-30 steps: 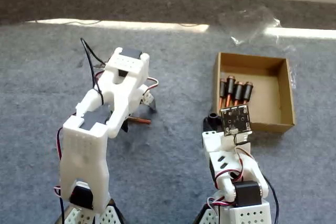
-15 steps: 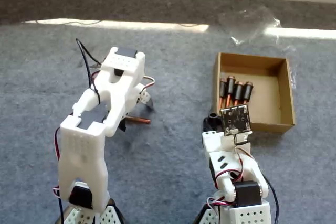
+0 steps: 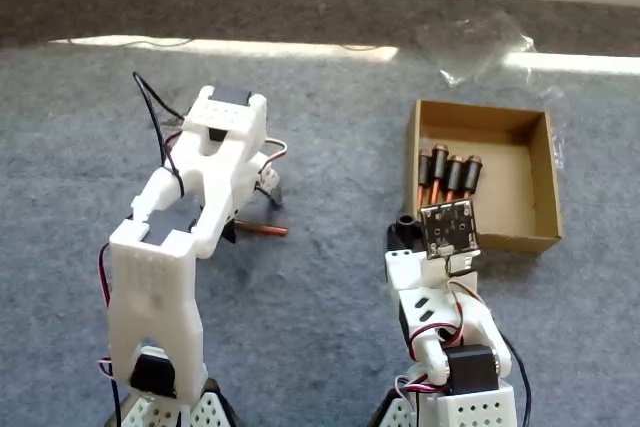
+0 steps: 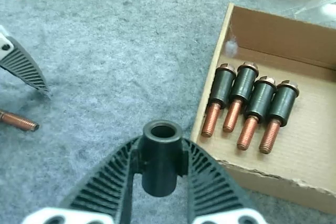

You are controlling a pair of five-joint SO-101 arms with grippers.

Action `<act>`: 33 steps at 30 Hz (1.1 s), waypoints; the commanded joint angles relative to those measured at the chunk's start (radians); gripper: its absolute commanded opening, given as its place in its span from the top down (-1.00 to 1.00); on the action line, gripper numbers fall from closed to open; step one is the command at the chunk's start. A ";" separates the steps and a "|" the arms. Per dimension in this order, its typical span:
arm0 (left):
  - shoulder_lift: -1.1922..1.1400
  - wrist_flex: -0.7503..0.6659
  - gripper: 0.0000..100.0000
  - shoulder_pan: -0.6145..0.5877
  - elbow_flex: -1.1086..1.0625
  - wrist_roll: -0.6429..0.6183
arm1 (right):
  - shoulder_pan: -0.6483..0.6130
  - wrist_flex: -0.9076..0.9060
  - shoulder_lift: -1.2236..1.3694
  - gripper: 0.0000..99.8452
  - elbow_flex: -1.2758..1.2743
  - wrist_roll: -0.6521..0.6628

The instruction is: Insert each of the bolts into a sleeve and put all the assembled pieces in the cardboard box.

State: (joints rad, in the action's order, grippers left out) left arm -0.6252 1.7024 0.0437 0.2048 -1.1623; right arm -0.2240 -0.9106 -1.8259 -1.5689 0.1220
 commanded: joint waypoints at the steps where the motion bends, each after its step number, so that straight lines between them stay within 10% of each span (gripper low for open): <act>1: -0.004 0.000 0.64 -0.061 -0.022 0.009 | 0.012 0.036 -0.010 0.99 0.016 0.012; 33: -0.113 -0.012 0.58 0.012 -0.012 0.048 | 0.013 0.035 -0.010 0.99 0.016 0.012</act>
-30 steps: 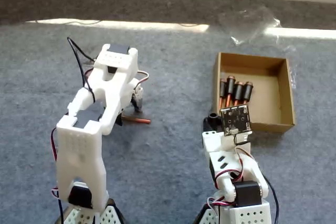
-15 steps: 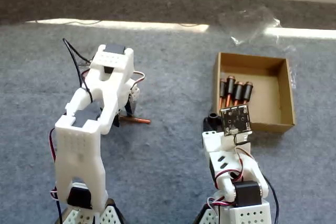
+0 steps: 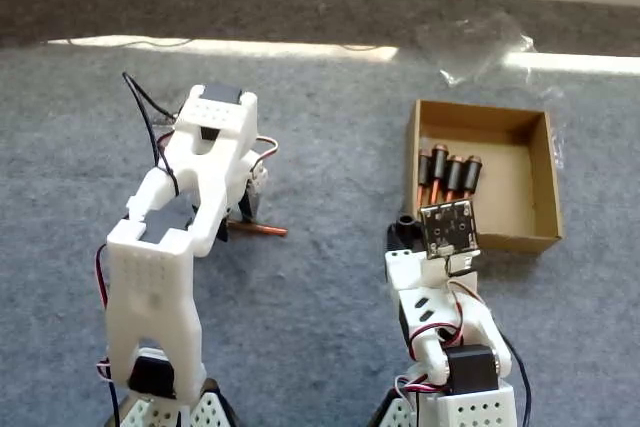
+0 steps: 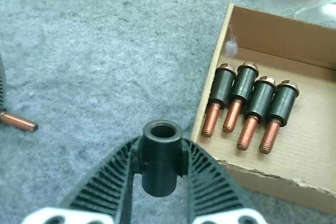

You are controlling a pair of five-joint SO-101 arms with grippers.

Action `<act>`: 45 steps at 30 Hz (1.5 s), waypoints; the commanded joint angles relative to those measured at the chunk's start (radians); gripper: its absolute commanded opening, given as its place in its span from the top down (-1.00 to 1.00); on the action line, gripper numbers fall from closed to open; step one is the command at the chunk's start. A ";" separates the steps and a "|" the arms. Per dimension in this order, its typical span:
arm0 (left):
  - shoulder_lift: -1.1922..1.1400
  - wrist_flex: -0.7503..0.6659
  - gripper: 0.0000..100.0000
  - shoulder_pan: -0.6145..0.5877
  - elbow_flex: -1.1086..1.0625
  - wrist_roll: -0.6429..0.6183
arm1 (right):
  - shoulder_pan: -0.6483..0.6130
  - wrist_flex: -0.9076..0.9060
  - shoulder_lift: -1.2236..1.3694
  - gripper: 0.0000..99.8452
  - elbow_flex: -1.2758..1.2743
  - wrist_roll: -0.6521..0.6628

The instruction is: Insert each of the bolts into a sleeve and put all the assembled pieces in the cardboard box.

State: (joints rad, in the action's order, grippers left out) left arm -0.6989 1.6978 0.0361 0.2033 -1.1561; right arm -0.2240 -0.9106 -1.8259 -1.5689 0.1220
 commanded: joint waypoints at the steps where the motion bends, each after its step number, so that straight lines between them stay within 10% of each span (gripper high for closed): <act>1: -0.041 -0.008 0.61 0.019 -0.010 0.054 | 0.013 0.035 -0.010 0.99 0.016 0.012; 38: -0.137 0.040 0.98 0.013 0.216 0.325 | 0.013 0.031 -0.010 0.99 0.016 0.012; 45: -0.136 0.041 0.99 0.012 0.314 0.779 | 0.013 0.031 -0.010 0.99 0.016 0.012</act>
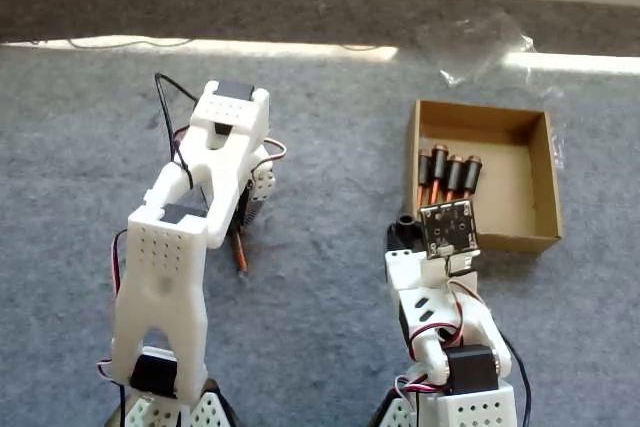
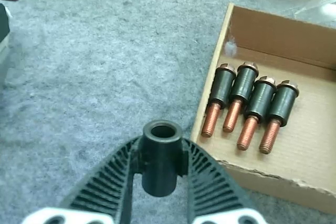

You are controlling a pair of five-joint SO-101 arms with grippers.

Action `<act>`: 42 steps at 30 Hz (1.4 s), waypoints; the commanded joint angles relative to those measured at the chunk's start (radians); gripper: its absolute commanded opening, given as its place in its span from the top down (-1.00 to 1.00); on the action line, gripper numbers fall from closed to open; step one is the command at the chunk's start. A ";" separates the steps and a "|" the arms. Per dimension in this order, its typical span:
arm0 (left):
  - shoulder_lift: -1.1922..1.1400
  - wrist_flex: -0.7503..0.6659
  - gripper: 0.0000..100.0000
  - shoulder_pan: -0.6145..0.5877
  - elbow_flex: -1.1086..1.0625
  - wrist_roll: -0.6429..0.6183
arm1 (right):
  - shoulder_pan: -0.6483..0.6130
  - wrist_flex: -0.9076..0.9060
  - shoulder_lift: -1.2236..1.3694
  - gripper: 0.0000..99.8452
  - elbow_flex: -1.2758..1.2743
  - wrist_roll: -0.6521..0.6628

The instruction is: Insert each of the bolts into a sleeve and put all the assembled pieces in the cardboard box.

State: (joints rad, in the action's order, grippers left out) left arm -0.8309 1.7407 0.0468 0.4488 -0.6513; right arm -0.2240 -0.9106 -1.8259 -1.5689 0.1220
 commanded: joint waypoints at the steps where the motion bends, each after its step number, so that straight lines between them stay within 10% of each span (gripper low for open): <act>1: -0.004 -0.002 0.99 0.001 0.077 0.348 | 0.013 0.031 -0.010 0.99 0.016 0.012; 8: -0.004 -0.008 0.99 0.008 0.202 0.634 | 0.013 0.031 -0.010 0.99 0.016 0.012; 42: -0.122 -0.127 0.90 -0.001 0.242 0.740 | 0.013 0.033 -0.010 0.99 0.016 0.012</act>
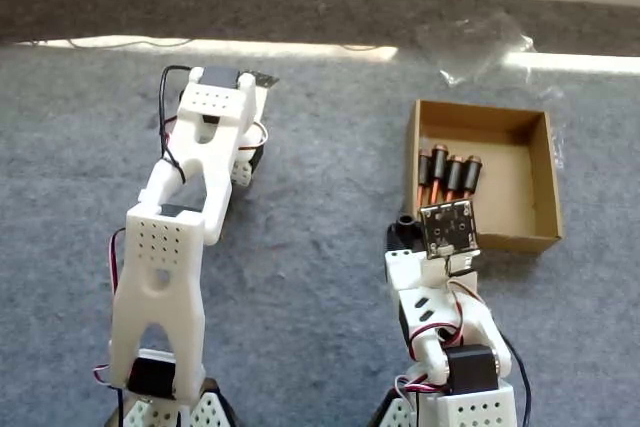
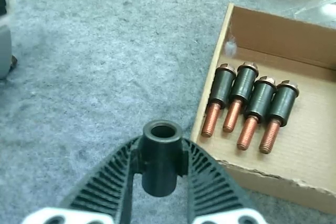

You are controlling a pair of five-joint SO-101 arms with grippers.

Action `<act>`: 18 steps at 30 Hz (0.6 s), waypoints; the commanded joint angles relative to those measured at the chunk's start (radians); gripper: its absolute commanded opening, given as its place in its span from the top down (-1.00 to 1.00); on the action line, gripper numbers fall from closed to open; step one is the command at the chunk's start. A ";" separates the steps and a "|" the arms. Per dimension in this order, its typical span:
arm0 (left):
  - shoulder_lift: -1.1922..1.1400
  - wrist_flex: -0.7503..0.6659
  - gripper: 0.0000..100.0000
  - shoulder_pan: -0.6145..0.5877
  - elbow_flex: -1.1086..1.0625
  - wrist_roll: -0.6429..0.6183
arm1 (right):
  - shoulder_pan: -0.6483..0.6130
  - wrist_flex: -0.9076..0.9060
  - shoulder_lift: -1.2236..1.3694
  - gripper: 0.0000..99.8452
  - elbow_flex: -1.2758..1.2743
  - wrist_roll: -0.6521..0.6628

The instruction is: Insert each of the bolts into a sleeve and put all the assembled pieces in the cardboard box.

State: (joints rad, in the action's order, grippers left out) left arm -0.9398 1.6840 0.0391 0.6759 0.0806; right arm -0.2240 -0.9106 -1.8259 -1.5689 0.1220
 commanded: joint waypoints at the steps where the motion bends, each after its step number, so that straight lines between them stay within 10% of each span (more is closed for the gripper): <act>1: -0.012 -0.077 0.90 0.007 0.015 0.008 | 0.013 0.033 -0.010 0.99 0.016 0.012; 18: -0.015 -0.101 0.89 0.028 0.091 0.009 | 0.013 0.035 -0.010 0.99 0.016 0.012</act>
State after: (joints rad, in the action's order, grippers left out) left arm -0.9505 1.6594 0.0376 0.7158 0.0806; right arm -0.2240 -0.9106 -1.8259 -1.5689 0.1220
